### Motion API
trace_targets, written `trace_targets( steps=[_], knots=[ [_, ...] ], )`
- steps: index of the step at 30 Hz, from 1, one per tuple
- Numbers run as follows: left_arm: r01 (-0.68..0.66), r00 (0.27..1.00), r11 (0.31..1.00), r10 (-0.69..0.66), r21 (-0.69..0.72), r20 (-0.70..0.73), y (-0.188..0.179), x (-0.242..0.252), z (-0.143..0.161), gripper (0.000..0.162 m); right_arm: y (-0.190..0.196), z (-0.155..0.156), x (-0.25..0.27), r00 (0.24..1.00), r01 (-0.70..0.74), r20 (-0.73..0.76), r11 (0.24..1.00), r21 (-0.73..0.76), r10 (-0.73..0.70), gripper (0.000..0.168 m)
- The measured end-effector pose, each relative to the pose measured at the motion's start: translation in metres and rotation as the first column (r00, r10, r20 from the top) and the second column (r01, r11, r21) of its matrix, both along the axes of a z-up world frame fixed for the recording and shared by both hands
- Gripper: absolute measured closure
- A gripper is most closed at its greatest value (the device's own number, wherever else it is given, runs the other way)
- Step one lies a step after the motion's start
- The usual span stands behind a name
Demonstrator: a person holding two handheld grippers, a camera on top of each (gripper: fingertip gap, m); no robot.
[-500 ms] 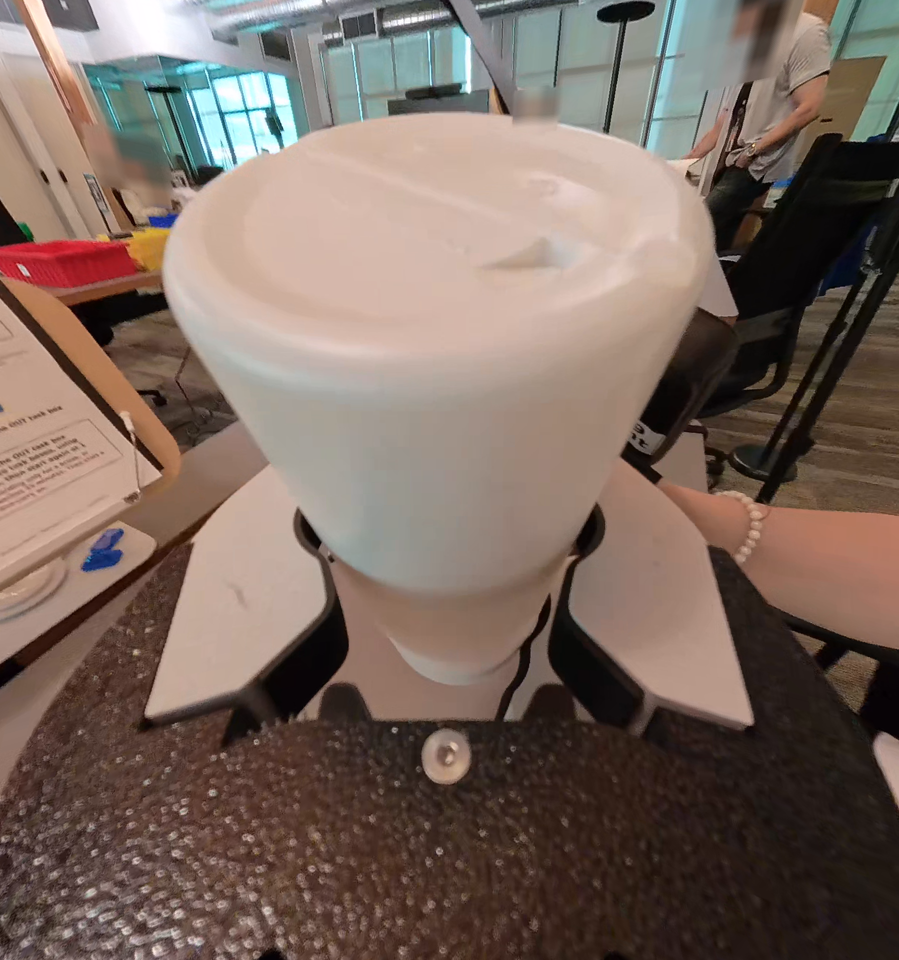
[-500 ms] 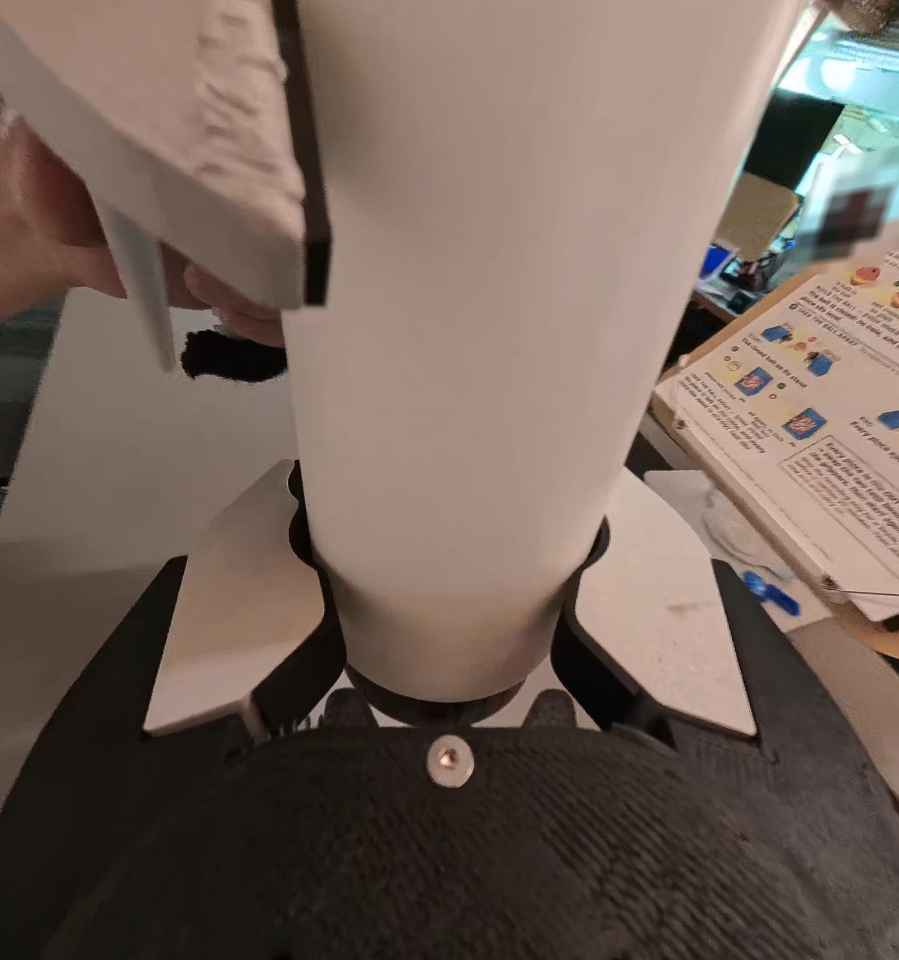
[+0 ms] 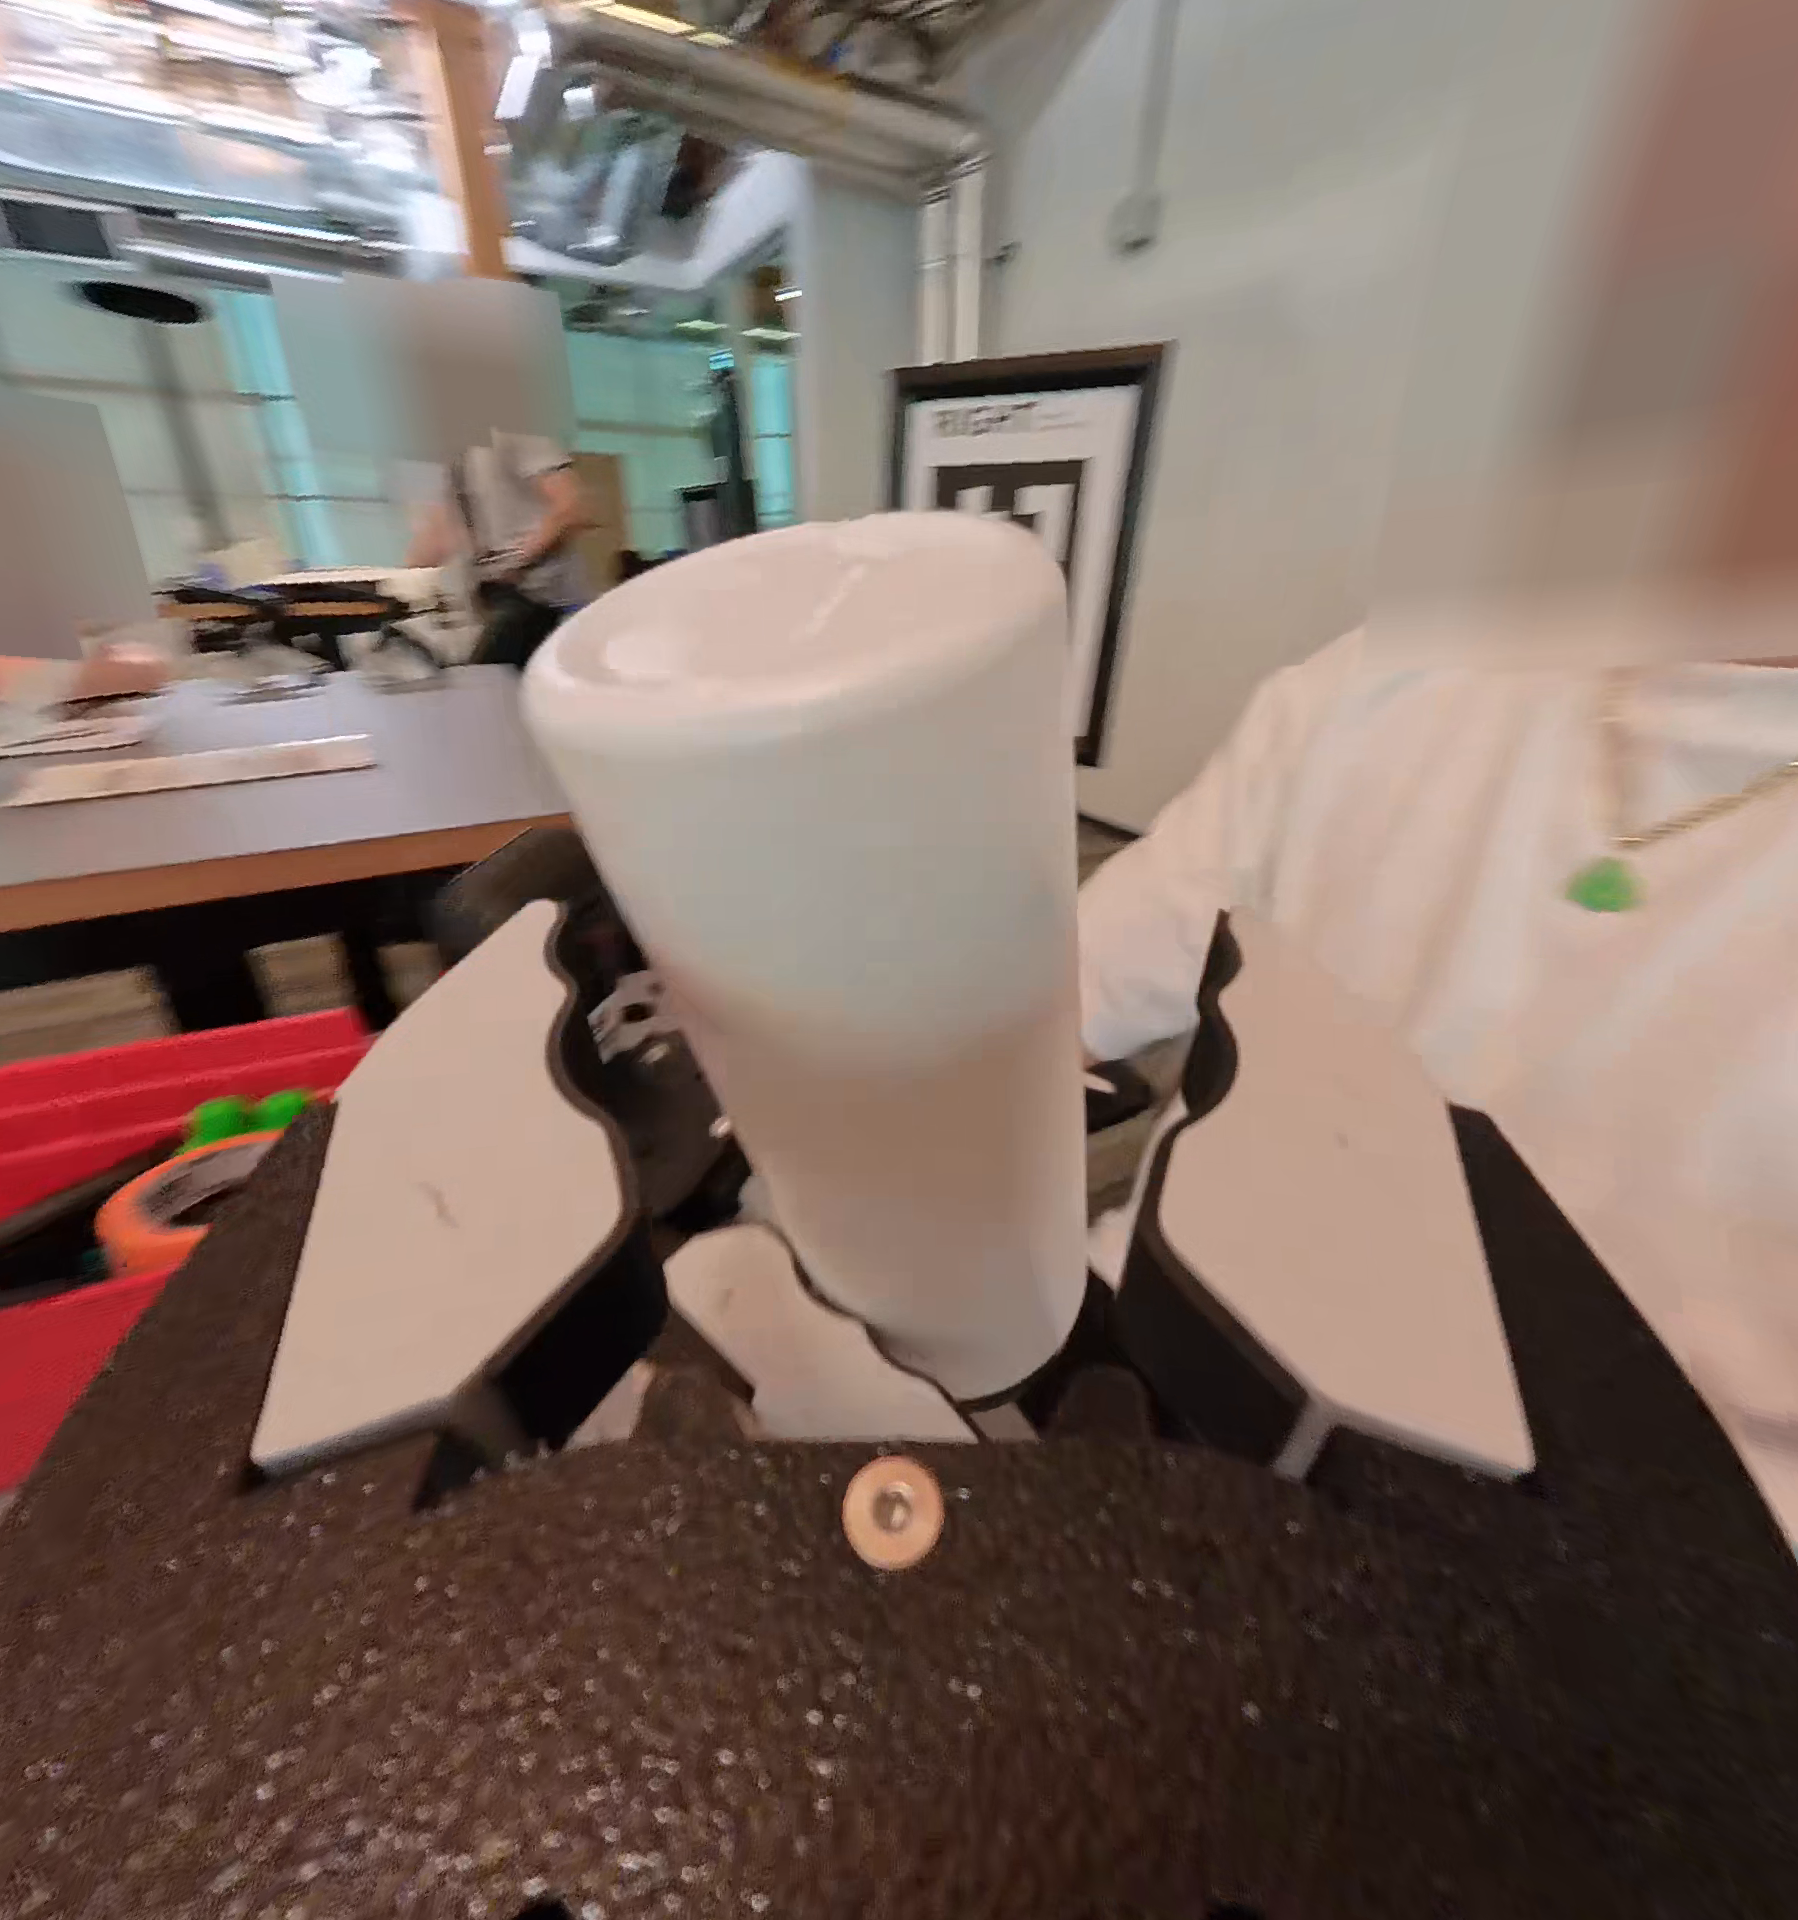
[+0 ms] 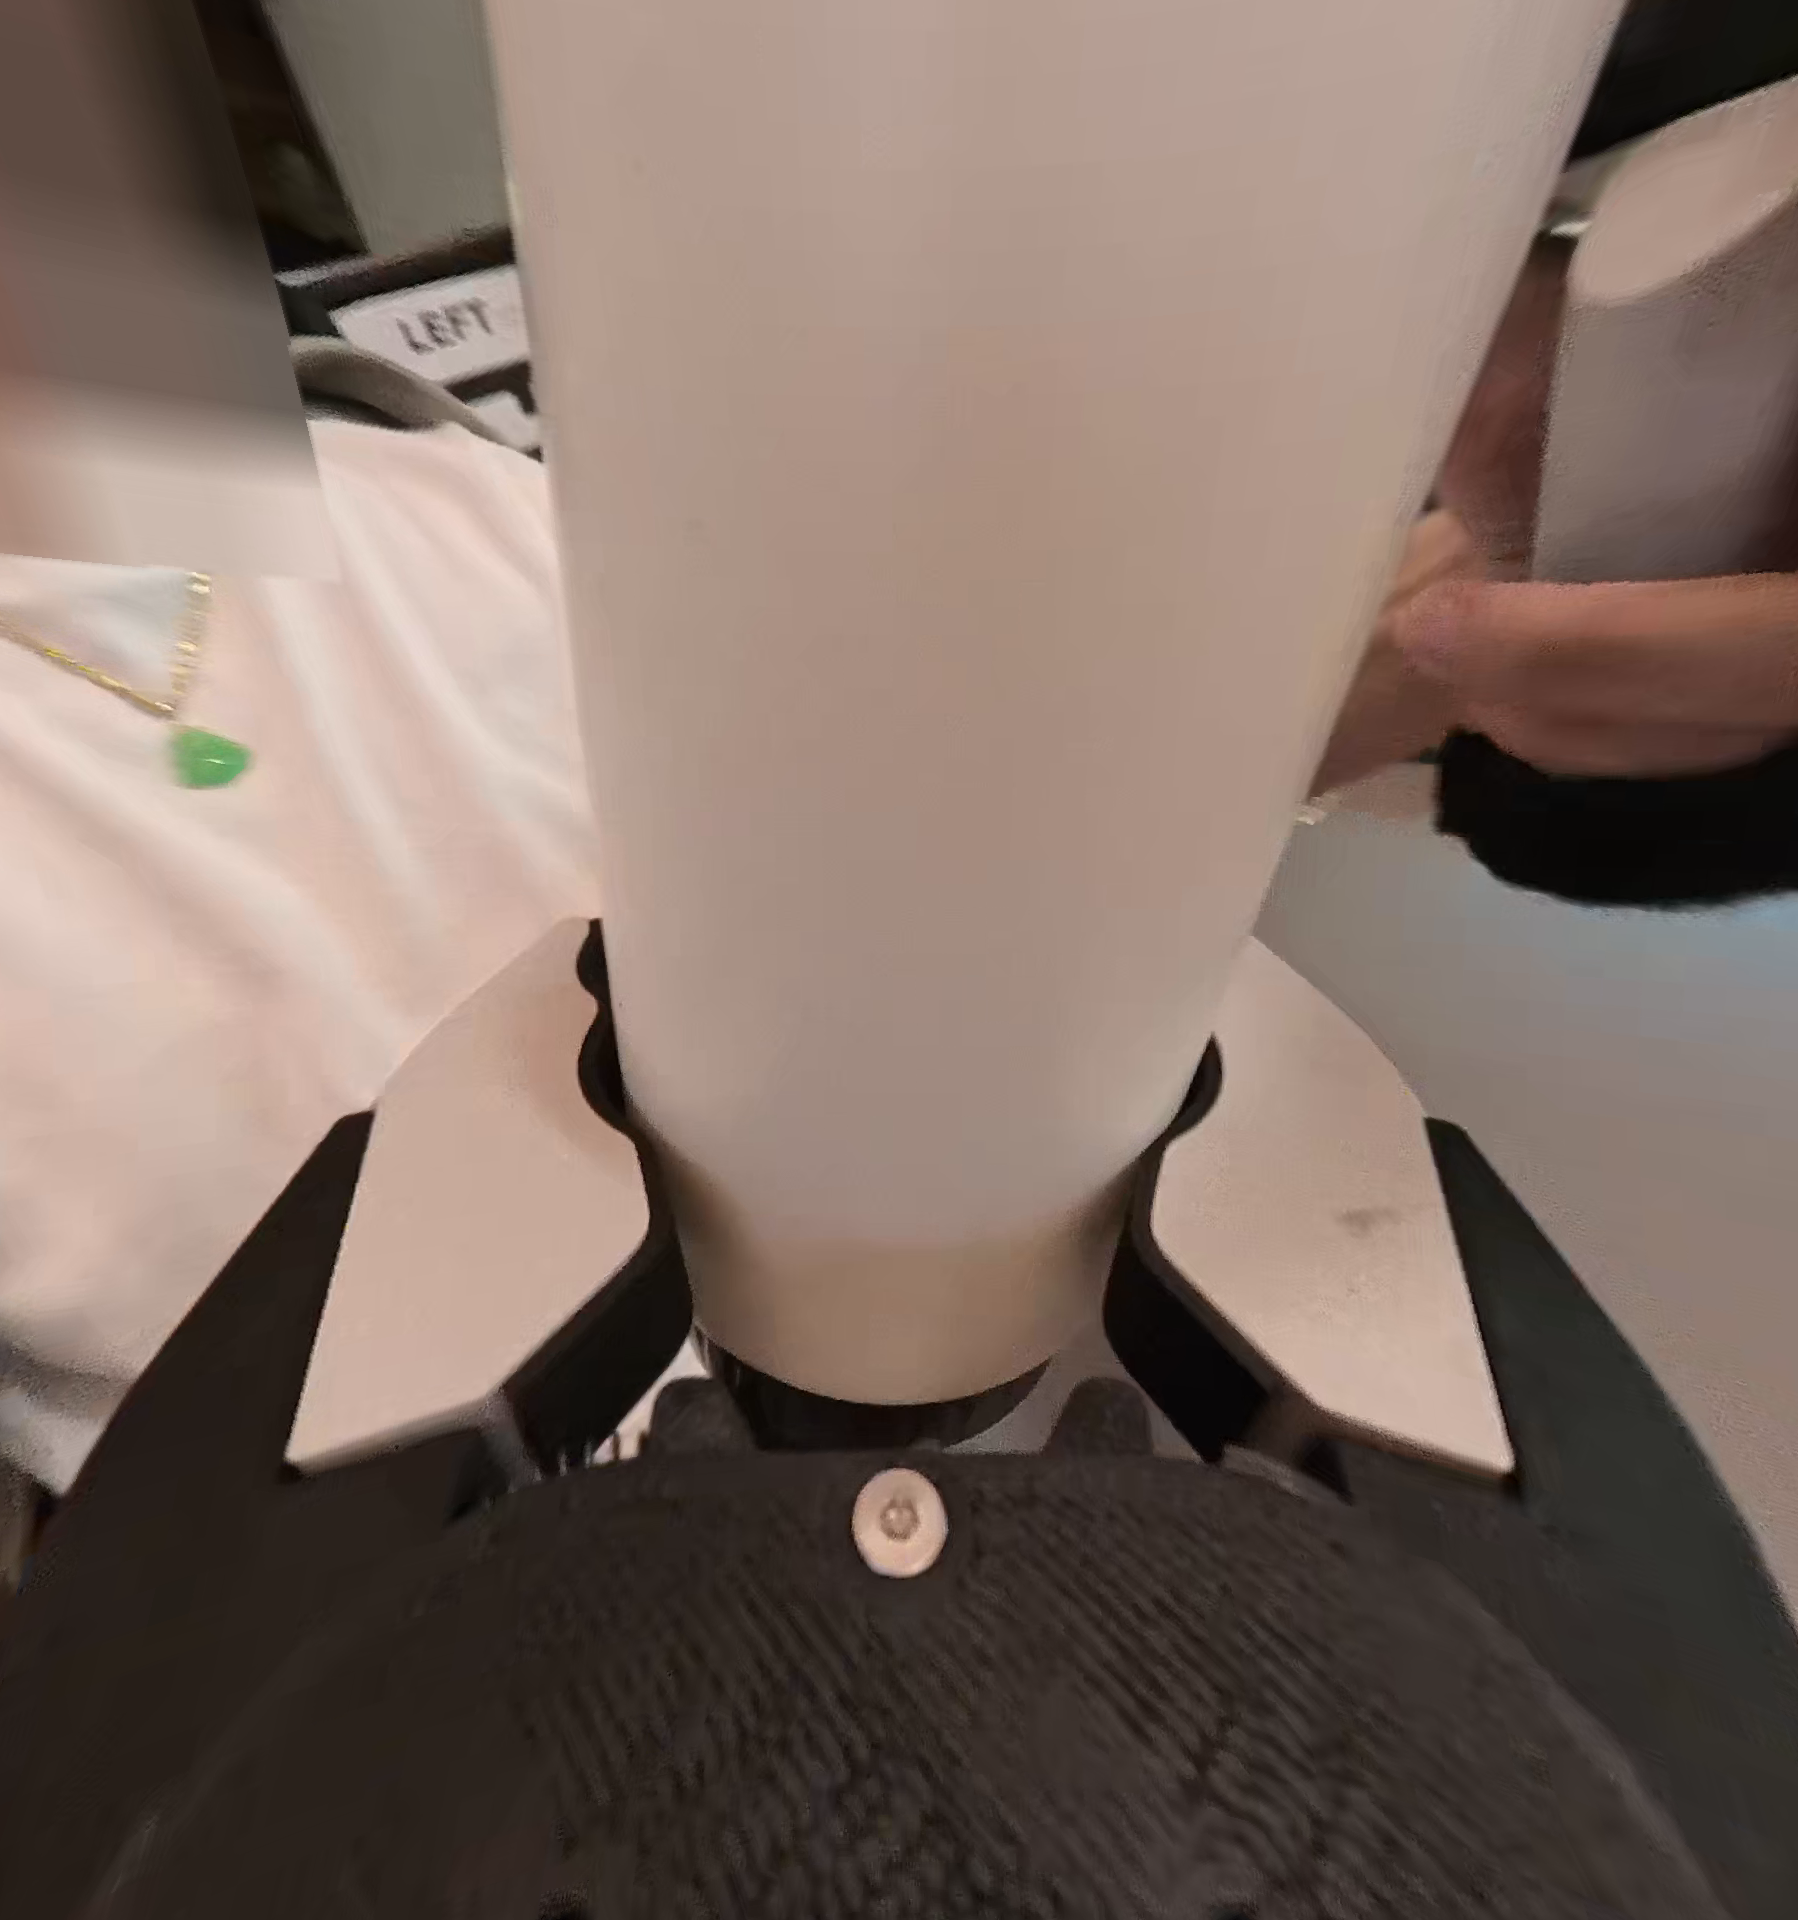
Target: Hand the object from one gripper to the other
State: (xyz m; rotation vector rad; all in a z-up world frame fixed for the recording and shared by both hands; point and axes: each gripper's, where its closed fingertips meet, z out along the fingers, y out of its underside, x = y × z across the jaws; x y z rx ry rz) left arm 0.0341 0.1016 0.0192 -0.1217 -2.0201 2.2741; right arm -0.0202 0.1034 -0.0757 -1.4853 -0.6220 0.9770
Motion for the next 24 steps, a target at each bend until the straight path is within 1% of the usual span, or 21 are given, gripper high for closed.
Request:
trace_targets(
  steps=[1,3,4,6,8,10,12,13,14,15,16,17,18,19,20,21,22,23,24],
  knots=[
    [0.059,0.998,0.998,-0.059,-0.014,-0.012,-0.002,-0.003,0.001,0.052,0.000,0.000,-0.004,0.999,-0.029,-0.027,0.999,-0.012,0.029,0.065],
    [0.117,0.993,0.993,-0.117,-0.016,-0.032,-0.007,-0.002,-0.003,0.052,-0.001,-0.002,-0.011,0.993,-0.103,-0.067,0.994,-0.048,0.099,0.065],
    [0.160,0.986,0.987,-0.161,-0.020,-0.045,-0.008,-0.004,-0.006,0.054,0.002,-0.003,-0.013,0.992,-0.110,-0.076,0.992,-0.055,0.105,0.065],
    [0.241,0.968,0.968,-0.246,-0.075,-0.058,-0.007,-0.010,-0.004,0.067,0.002,-0.003,-0.016,0.985,-0.143,-0.109,0.988,-0.055,0.137,0.065],
    [0.263,0.961,0.953,-0.272,-0.148,-0.043,-0.005,-0.011,-0.001,0.068,0.003,-0.001,-0.012,0.982,-0.136,-0.136,0.990,-0.034,0.131,0.065],
    [0.246,0.964,0.950,-0.261,-0.192,-0.055,-0.003,-0.005,-0.001,0.072,0.004,-0.001,-0.006,0.980,-0.123,-0.163,0.992,-0.030,0.117,0.065],
    [0.192,0.976,0.961,-0.209,-0.198,-0.068,0.000,0.003,-0.004,0.075,0.009,-0.003,0.008,0.988,-0.023,-0.156,0.999,-0.029,0.018,0.066],
    [0.142,0.985,0.971,-0.157,-0.194,-0.065,0.003,0.009,-0.003,0.075,0.015,-0.006,0.021,0.987,0.067,-0.143,0.997,-0.032,-0.071,0.069],
    [0.061,0.995,0.983,-0.073,-0.173,-0.067,0.005,0.019,-0.004,0.075,0.021,-0.006,0.039,0.973,0.191,-0.127,0.982,-0.010,-0.190,0.075],
    [-0.055,0.996,0.989,0.046,-0.137,-0.070,0.008,0.034,-0.006,0.075,0.026,-0.006,0.063,0.935,0.340,-0.110,0.940,0.014,-0.336,0.079],
    [-0.198,0.979,0.976,0.192,-0.091,-0.071,0.012,0.052,-0.009,0.075,0.029,-0.005,0.089,0.868,0.492,-0.085,0.870,0.029,-0.489,0.078],
    [-0.337,0.940,0.941,0.335,-0.034,-0.064,0.017,0.069,-0.014,0.075,0.029,-0.004,0.113,0.781,0.624,-0.044,0.779,0.054,-0.623,0.076],
    [-0.465,0.883,0.885,0.466,0.026,-0.049,0.023,0.086,-0.020,0.075,0.027,-0.005,0.134,0.677,0.730,0.027,0.677,0.096,-0.735,0.074],
    [-0.588,0.806,0.805,0.592,0.079,-0.031,0.030,0.101,-0.026,0.075,0.025,-0.004,0.152,0.558,0.807,0.108,0.568,0.160,-0.823,0.065],
    [-0.686,0.722,0.717,0.692,0.122,-0.007,0.037,0.114,-0.032,0.075,0.022,-0.001,0.165,0.443,0.852,0.163,0.470,0.229,-0.882,0.061],
    [-0.745,0.659,0.648,0.752,0.160,0.021,0.040,0.121,-0.038,0.075,0.020,0.004,0.172,0.359,0.872,0.192,0.402,0.279,-0.913,0.057],
    [-0.779,0.616,0.597,0.785,0.192,0.057,0.040,0.124,-0.044,0.075,0.018,0.012,0.176,0.301,0.881,0.195,0.350,0.319,-0.934,0.052],
    [-0.810,0.577,0.549,0.810,0.208,0.107,0.040,0.125,-0.049,0.075,0.015,0.025,0.176,0.271,0.882,0.161,0.312,0.353,-0.949,0.048],
    [-0.840,0.535,0.500,0.828,0.212,0.167,0.039,0.126,-0.054,0.075,0.009,0.041,0.174,0.268,0.883,0.106,0.289,0.371,-0.957,0.049]
  ],
)
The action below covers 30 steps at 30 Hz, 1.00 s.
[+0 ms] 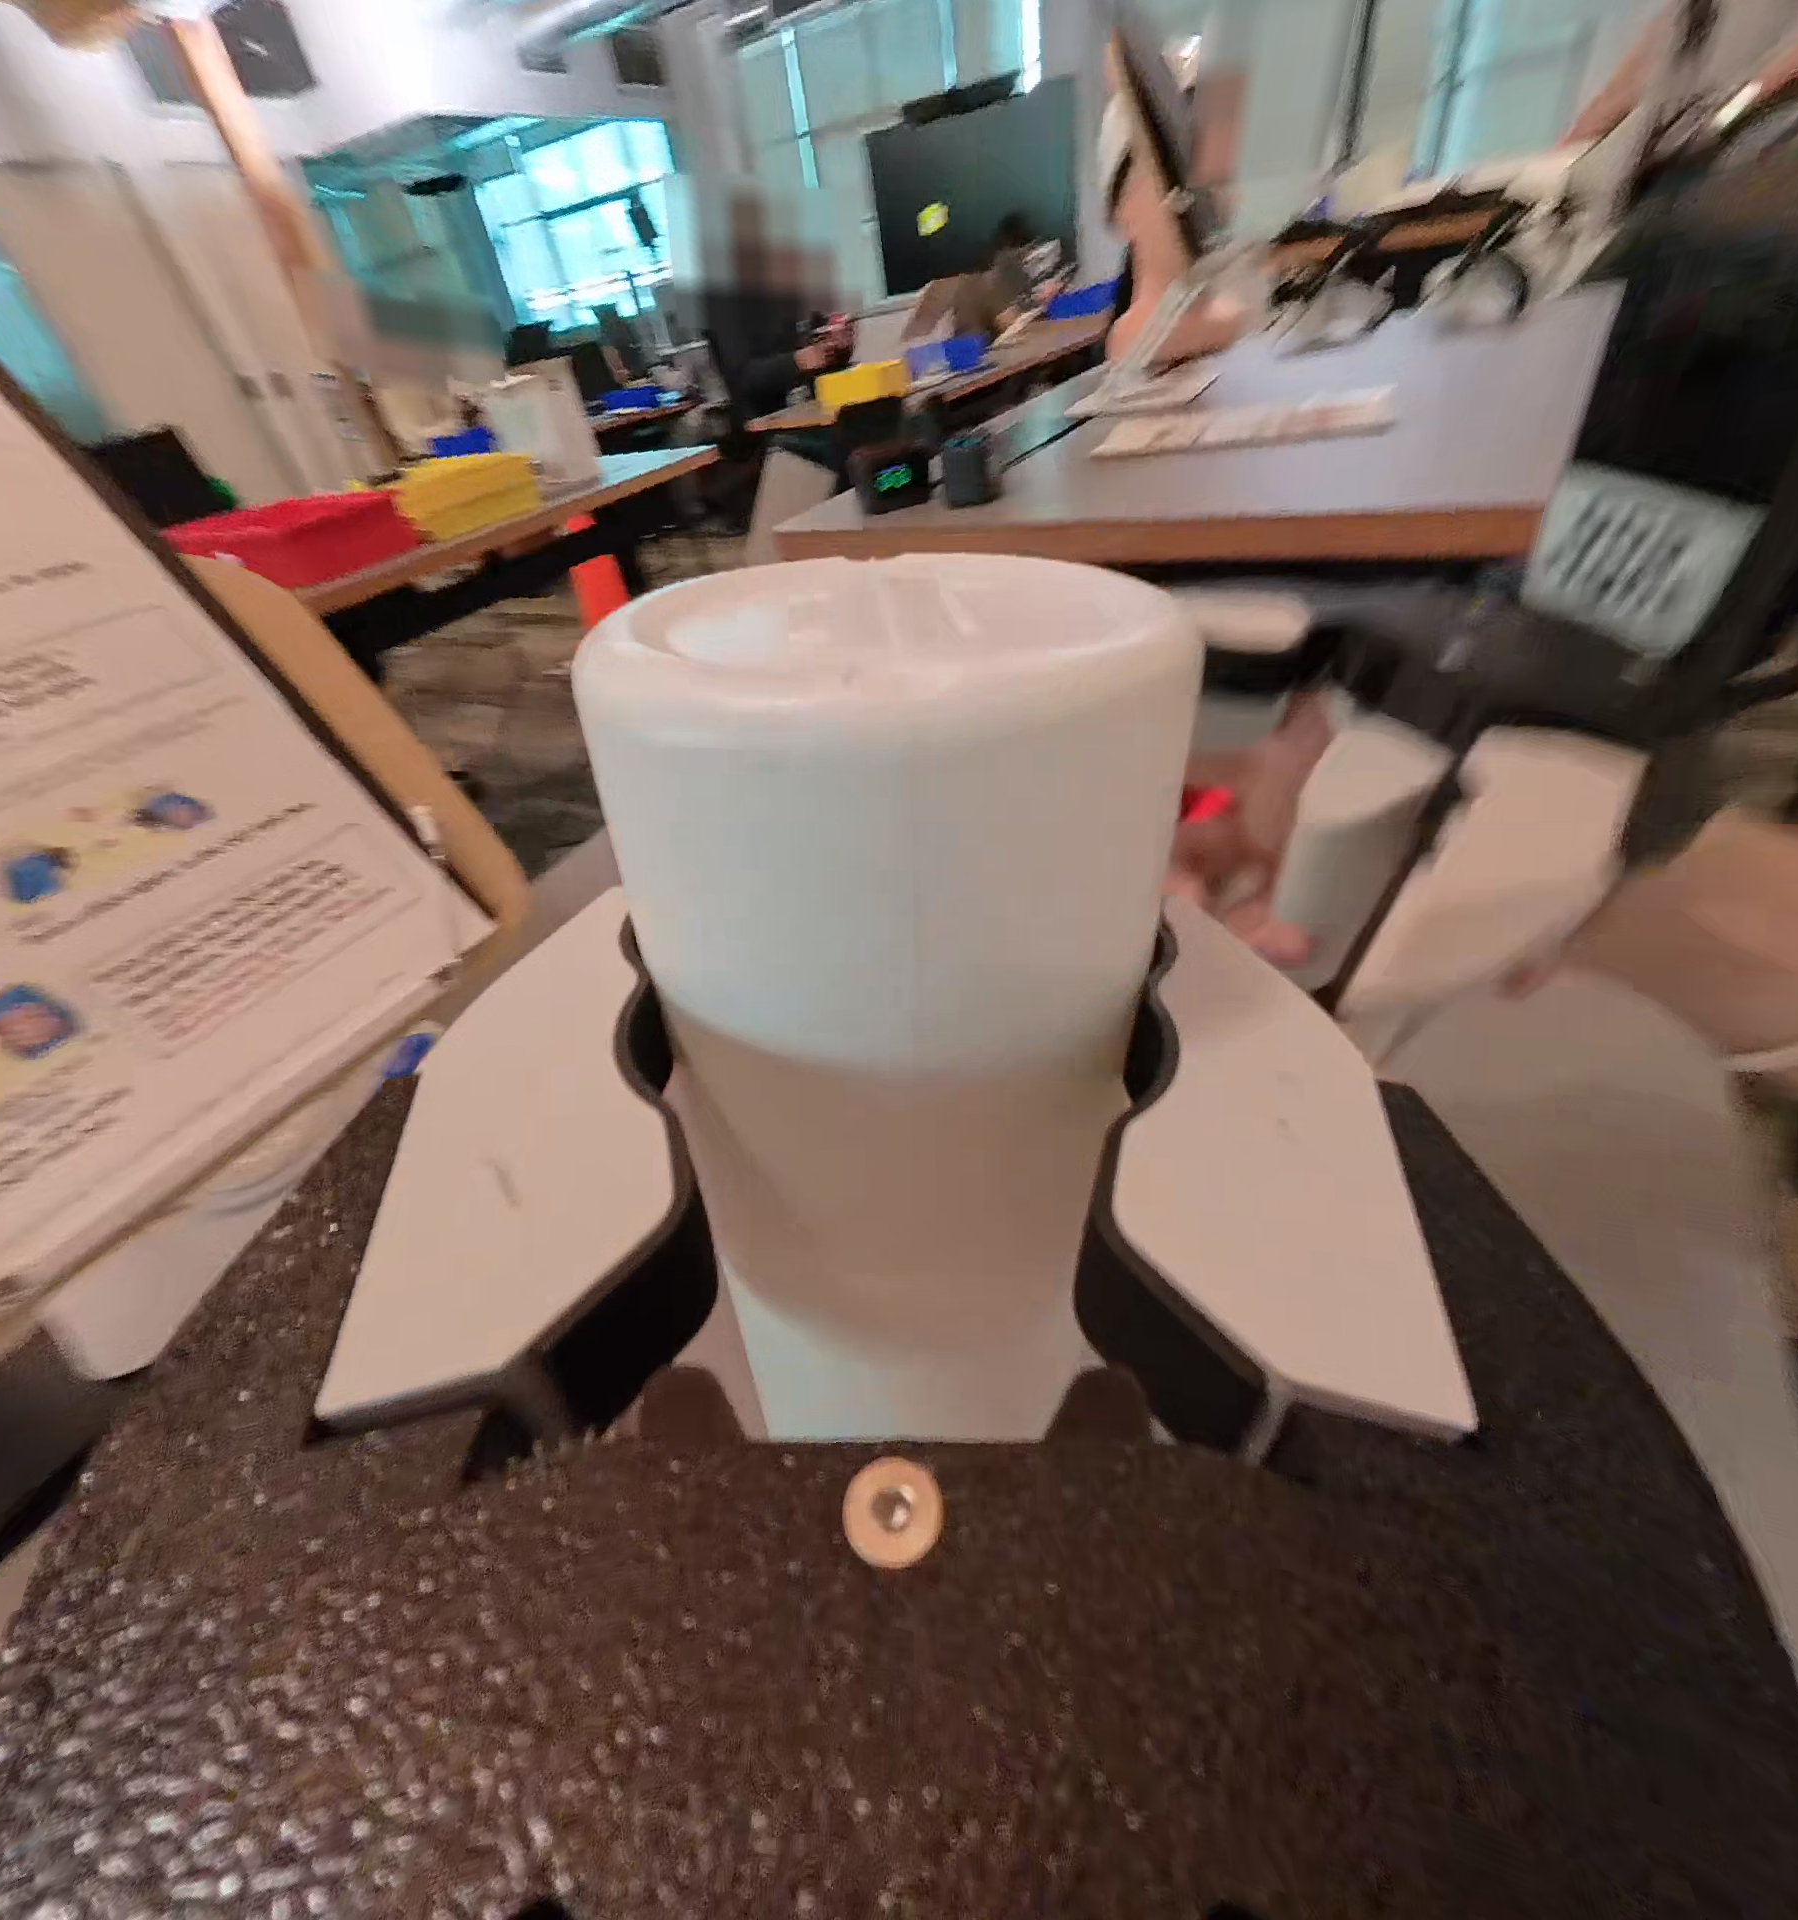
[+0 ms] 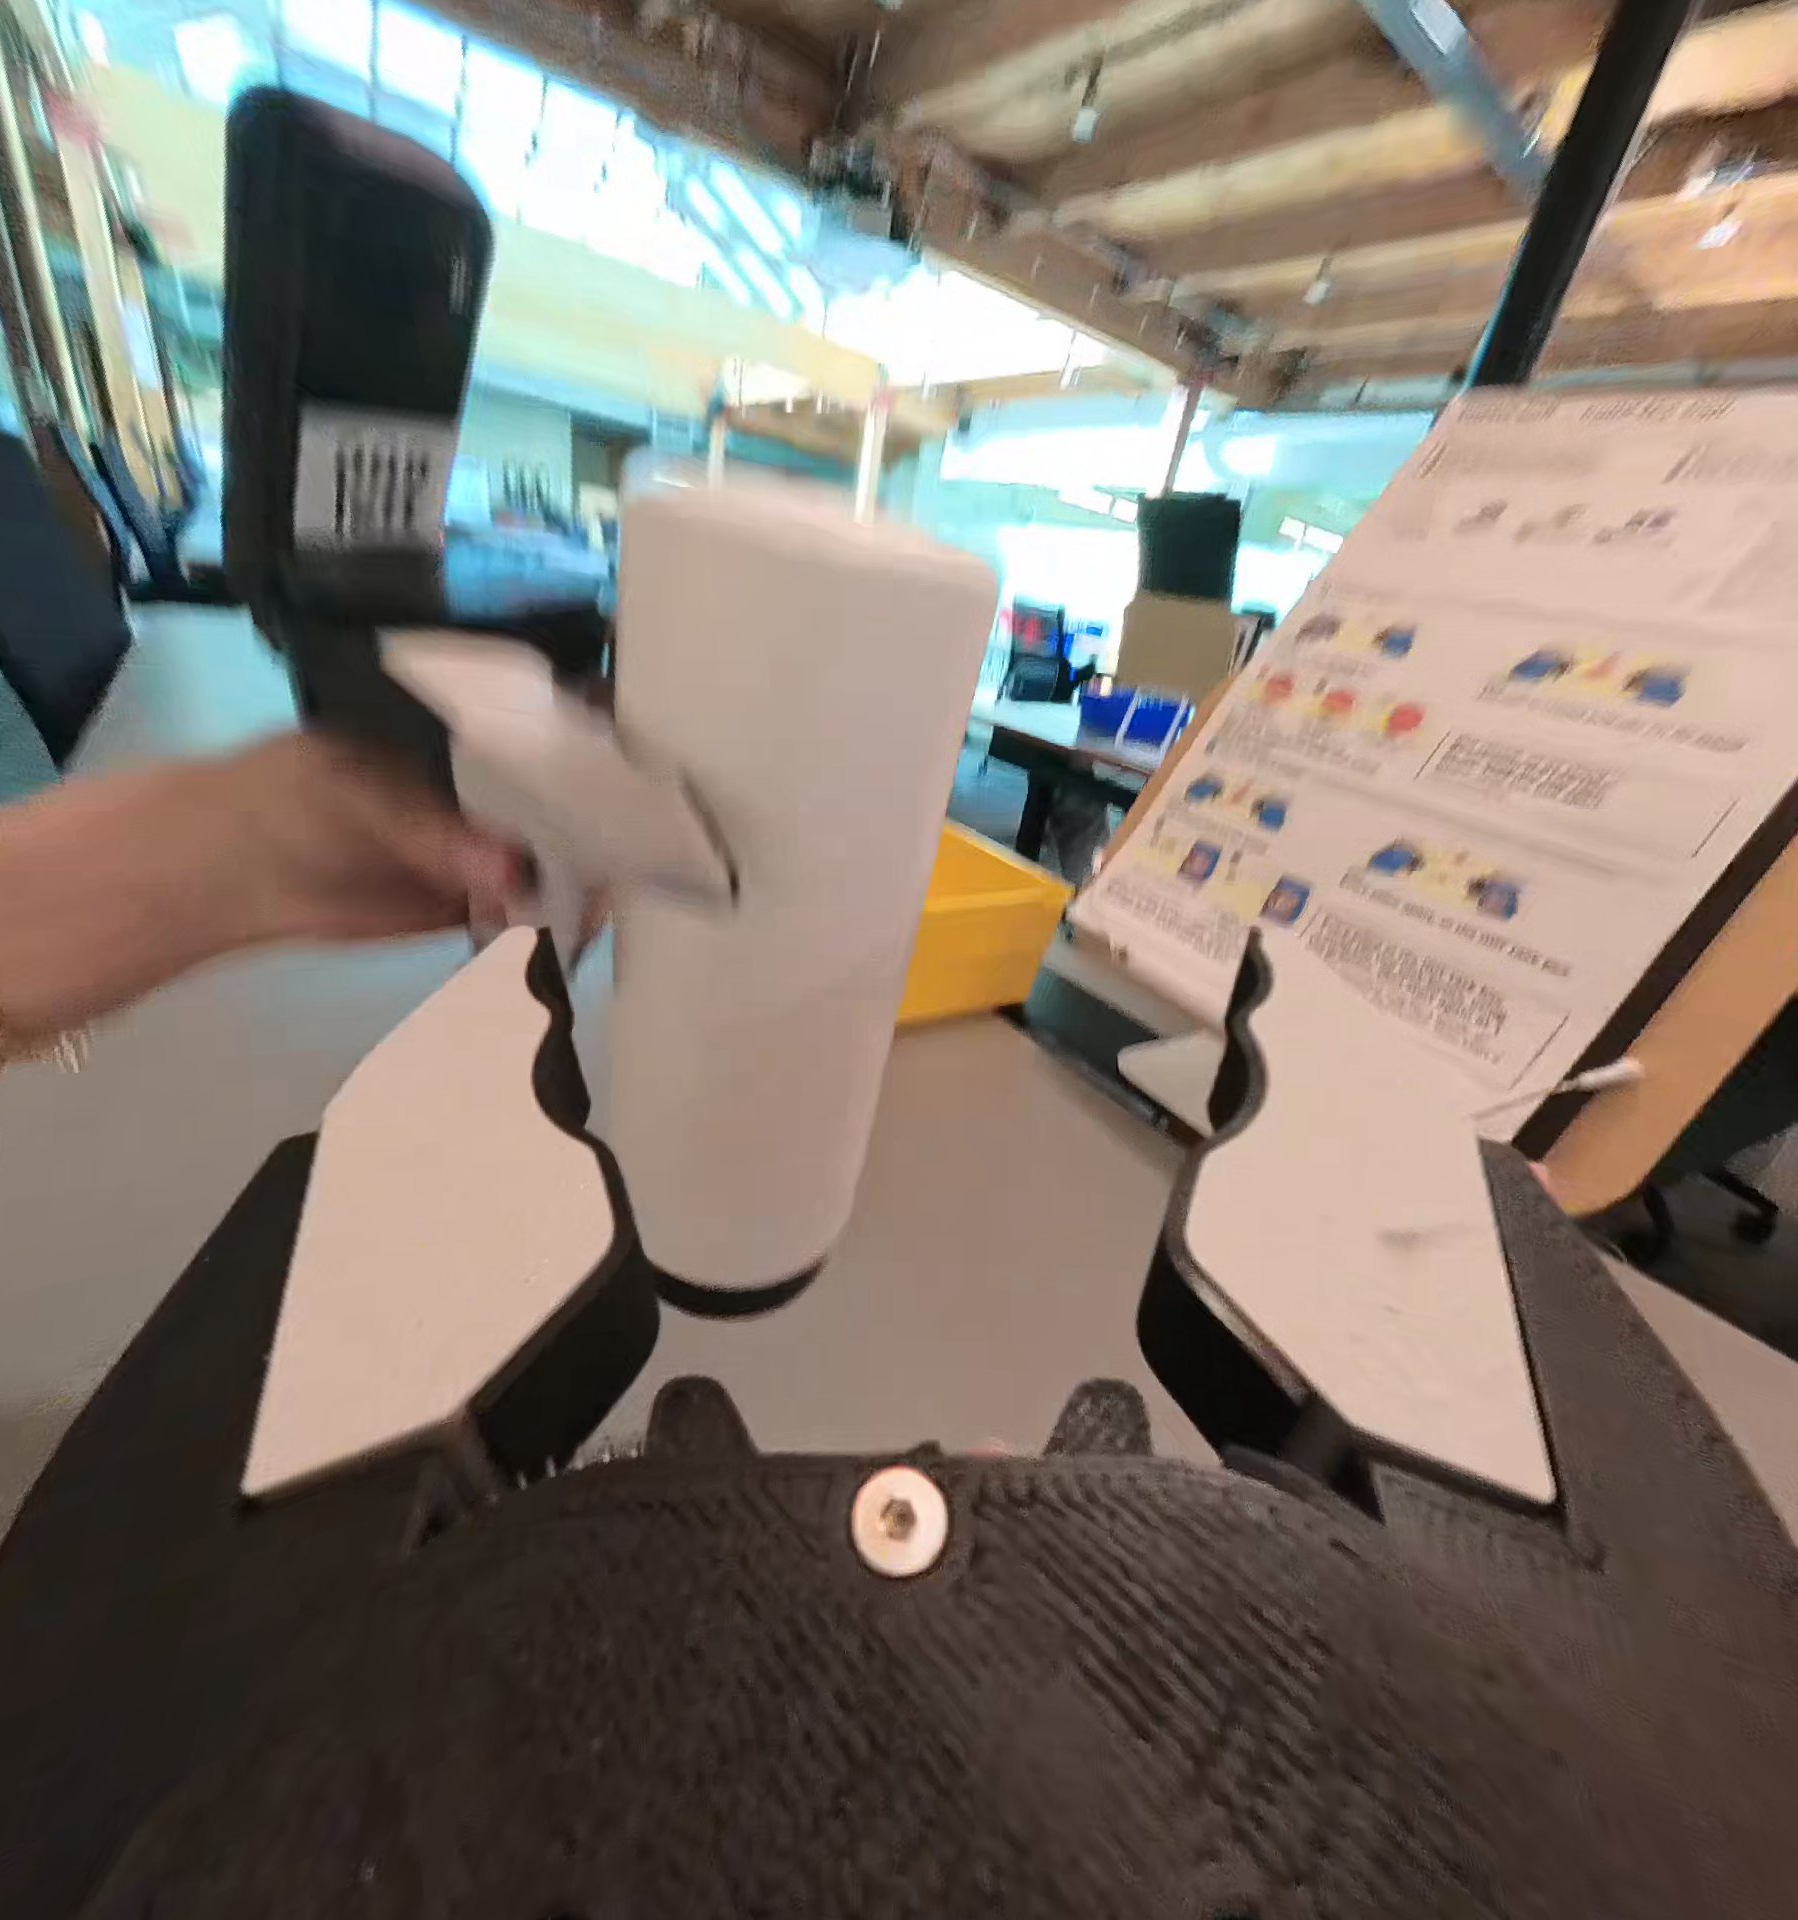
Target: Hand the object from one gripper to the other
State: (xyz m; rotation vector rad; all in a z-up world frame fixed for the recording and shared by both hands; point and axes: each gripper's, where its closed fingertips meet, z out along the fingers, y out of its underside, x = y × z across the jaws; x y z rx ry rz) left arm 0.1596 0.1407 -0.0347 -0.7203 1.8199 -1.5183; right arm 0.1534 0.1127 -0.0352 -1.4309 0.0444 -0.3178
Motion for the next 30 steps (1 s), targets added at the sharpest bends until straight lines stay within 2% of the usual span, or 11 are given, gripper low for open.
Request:
trace_targets(
  steps=[3,8,9,13,14,15,18,22,25,28,30],
  knots=[
    [-0.180,0.982,0.978,0.172,0.108,0.075,0.005,0.004,-0.013,0.075,-0.015,0.033,0.004,0.996,0.048,-0.082,0.993,0.108,-0.040,0.058],
    [-0.437,0.887,0.875,0.383,0.207,0.256,0.004,0.011,-0.024,0.075,0.012,0.032,-0.016,0.985,0.068,-0.165,0.996,0.059,-0.058,0.051],
    [-0.465,0.871,0.861,0.402,0.207,0.283,0.002,0.011,-0.025,0.075,0.017,0.029,-0.019,0.984,0.085,-0.162,0.996,0.038,-0.077,0.058],
    [-0.503,0.831,0.851,0.428,0.152,0.356,-0.007,0.007,-0.025,0.075,0.027,0.010,-0.009,0.962,0.176,-0.191,0.978,-0.109,-0.195,0.071],
    [-0.513,0.822,0.845,0.432,0.151,0.372,-0.008,0.006,-0.025,0.075,0.029,0.009,-0.010,0.962,0.164,-0.201,0.979,-0.121,-0.186,0.072],
    [-0.526,0.813,0.837,0.441,0.153,0.380,-0.008,0.005,-0.026,0.076,0.031,0.007,-0.014,0.967,0.132,-0.199,0.982,-0.137,-0.158,0.081],
    [-0.545,0.801,0.824,0.457,0.154,0.388,-0.004,0.004,-0.028,0.076,0.033,0.000,-0.016,0.973,0.119,-0.171,0.970,-0.212,-0.157,0.081],
    [-0.538,0.796,0.830,0.444,0.145,0.410,-0.003,0.000,-0.024,0.076,0.035,0.002,-0.019,0.981,0.064,-0.166,0.972,-0.225,-0.103,0.082],
    [-0.431,0.844,0.891,0.343,0.142,0.412,-0.010,-0.012,-0.020,0.072,0.028,0.014,-0.026,0.991,-0.012,-0.134,0.966,-0.256,-0.023,0.082],
    [-0.249,0.936,0.952,0.189,0.179,0.298,-0.005,-0.025,-0.031,0.062,0.015,0.029,-0.038,0.980,-0.167,-0.148,0.946,-0.276,0.130,0.082],
    [-0.044,0.988,0.989,0.022,0.141,0.153,-0.004,-0.039,-0.039,0.060,0.006,0.038,-0.050,0.946,-0.307,-0.189,0.913,-0.269,0.262,0.082]
  ],
)
